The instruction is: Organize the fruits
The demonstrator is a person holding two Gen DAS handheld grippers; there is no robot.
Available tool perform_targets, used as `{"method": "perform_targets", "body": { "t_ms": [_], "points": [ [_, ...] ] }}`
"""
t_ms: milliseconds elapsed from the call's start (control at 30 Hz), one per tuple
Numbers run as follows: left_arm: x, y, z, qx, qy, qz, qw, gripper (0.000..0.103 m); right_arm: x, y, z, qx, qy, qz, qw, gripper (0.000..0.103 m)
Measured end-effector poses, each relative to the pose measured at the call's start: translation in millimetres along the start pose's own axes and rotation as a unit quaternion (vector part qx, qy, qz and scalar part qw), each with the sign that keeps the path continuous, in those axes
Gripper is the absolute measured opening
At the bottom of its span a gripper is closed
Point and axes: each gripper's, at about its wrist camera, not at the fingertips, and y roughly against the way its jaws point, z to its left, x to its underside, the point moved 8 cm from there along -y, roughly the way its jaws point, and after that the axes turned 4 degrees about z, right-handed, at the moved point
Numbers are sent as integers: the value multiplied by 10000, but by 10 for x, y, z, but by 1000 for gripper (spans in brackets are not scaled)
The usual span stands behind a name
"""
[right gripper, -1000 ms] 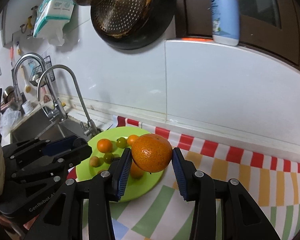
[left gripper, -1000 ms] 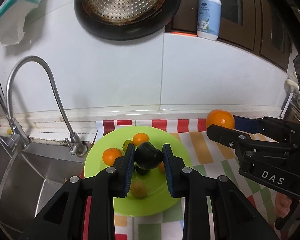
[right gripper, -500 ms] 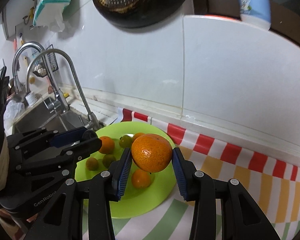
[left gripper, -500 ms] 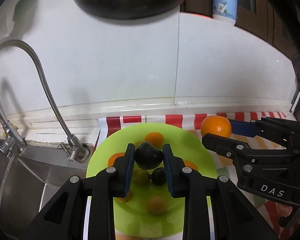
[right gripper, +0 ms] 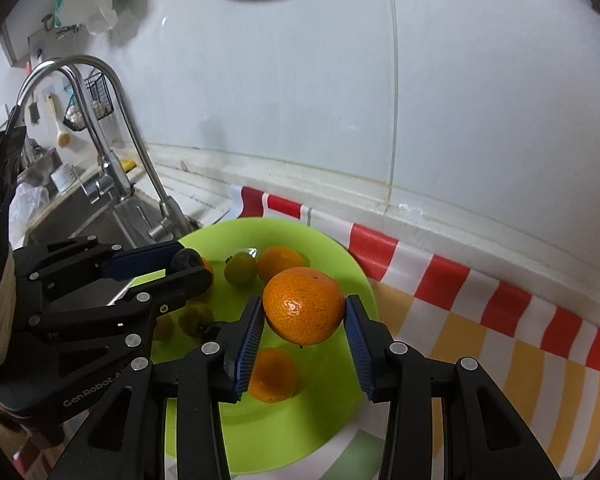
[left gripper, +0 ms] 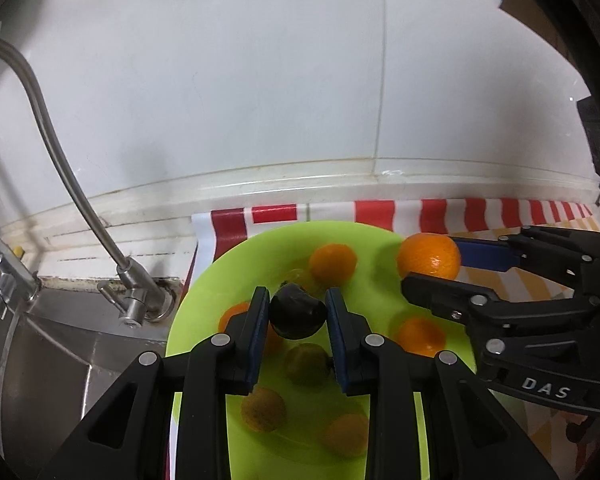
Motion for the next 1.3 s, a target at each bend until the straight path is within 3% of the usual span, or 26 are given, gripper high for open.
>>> {"method": "perform_targets", "body": {
  "t_ms": [133, 467, 533, 600, 667, 800, 900, 1033, 1300],
  "points": [
    [2, 52, 54, -117, 76, -69, 9999, 39, -5, 1, -27, 97, -12, -25, 9999, 49],
    [55, 597, -67, -126, 252, -355, 9990, 44, 58, 563, -70, 426, -145, -469, 9979, 49],
    [60, 739, -116, -176, 225, -452, 9986, 49, 99, 711, -70, 494, -192, -536, 9972, 49],
    [71, 883, -173, -179, 194, -562, 9981, 60, 145, 869, -77, 582, -256, -611, 9961, 49],
    [80, 1034, -234, -223, 122, -717, 9971, 63, 185, 1012, -75, 633, -319, -670, 9952, 49],
    [127, 1301, -313, -308, 143, -952, 9949, 73, 296, 1325, -103, 875, -424, -804, 9920, 64],
    [175, 1454, -418, -257, 151, -1007, 9945, 80, 402, 1572, -115, 1052, -489, -876, 9894, 64],
    [252, 1647, -554, -171, 170, -1081, 9939, 83, 540, 1823, -146, 1207, -637, -929, 9863, 73],
    [404, 2004, -795, -88, 91, -1214, 9925, 85, 841, 2327, -216, 1590, -850, -1090, 9776, 73]
  ]
}}
